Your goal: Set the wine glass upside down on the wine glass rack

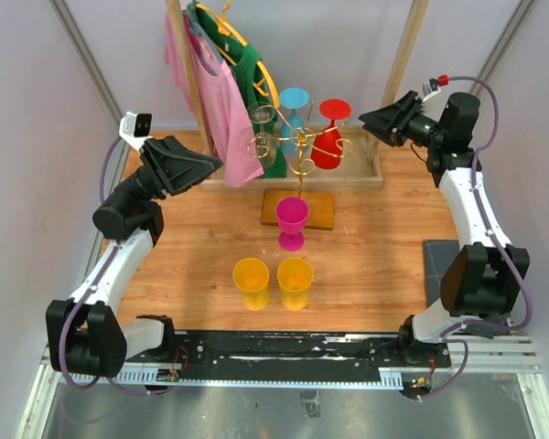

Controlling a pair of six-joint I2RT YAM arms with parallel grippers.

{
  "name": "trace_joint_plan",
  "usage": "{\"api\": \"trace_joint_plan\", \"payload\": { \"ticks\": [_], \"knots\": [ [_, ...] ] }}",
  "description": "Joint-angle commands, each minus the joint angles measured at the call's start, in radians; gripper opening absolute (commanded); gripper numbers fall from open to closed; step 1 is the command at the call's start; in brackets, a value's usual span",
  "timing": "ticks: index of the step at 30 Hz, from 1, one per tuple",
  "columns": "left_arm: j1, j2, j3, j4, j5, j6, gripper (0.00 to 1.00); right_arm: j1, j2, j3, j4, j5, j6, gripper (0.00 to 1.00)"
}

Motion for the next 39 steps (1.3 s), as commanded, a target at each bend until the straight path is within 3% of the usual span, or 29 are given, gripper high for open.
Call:
{"api": "trace_joint_plan", "payload": {
  "ticks": [1, 5, 9, 12, 17, 23, 29, 39],
  "knots": [
    [0.01, -0.035, 0.022, -0.031, 0.054, 0.067, 0.38, 0.007, -0.114, -0.025, -0.054, 0.014, -0.078, 0.47],
    [0.01, -0.1, 0.031, -0.345, 0.126, 0.27, 0.37, 0.007, -0.222, -0.095, -0.13, 0.039, -0.147, 0.47],
    [0.01, -0.193, 0.091, -0.994, 0.117, 0.733, 0.37, 0.006, -0.35, -0.175, -0.258, 0.091, -0.242, 0.49],
    [0.007, -0.209, 0.164, -1.412, 0.026, 1.043, 0.37, 0.006, -0.44, -0.244, -0.294, 0.108, -0.264, 0.51],
    [-0.037, -0.187, 0.237, -1.777, -0.166, 1.325, 0.36, 0.006, -0.569, -0.334, -0.355, 0.124, -0.284, 0.51],
    [-0.242, -0.148, 0.249, -1.91, -0.461, 1.415, 0.32, 0.006, -0.641, -0.356, -0.393, 0.131, -0.291, 0.51],
    [-0.419, -0.119, 0.184, -1.912, -0.758, 1.374, 0.29, 0.006, -0.666, -0.357, -0.405, 0.134, -0.291, 0.51],
    [-0.585, 0.0, 0.139, -1.863, -1.018, 1.226, 0.31, 0.006, -0.688, -0.379, -0.405, 0.134, -0.29, 0.51]
  ]
}}
